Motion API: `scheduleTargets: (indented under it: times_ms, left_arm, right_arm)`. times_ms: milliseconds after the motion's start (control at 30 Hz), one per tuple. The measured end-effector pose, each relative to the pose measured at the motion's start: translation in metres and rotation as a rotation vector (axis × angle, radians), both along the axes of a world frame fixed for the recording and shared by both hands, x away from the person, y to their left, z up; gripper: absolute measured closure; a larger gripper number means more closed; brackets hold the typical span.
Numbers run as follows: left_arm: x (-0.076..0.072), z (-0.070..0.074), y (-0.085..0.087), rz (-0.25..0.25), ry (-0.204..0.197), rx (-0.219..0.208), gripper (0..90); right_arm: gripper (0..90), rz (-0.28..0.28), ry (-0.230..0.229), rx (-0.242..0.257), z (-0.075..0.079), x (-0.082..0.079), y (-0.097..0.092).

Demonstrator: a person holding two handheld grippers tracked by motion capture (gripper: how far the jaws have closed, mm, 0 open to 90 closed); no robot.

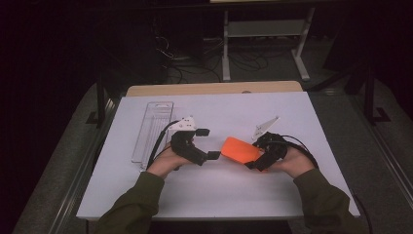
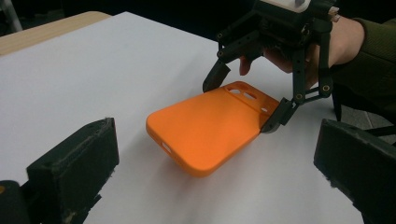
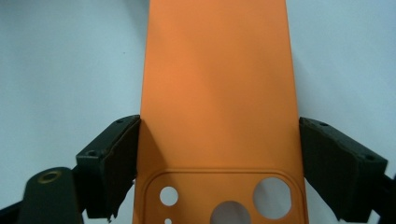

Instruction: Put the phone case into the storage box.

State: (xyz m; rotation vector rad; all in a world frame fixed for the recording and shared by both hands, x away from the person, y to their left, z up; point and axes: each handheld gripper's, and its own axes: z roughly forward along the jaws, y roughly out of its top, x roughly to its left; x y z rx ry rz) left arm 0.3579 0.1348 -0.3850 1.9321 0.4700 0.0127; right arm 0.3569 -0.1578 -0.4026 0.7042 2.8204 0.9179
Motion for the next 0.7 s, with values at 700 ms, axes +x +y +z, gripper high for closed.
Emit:
scheduleTargets:
  times_ms: [700]
  left_arm:
    - [-0.007,0.002,0.001,-0.084,-0.067,0.100,0.0]
  right_arm:
    - [14.9,0.143,-0.003,0.017,0.003,-0.006,0.014]
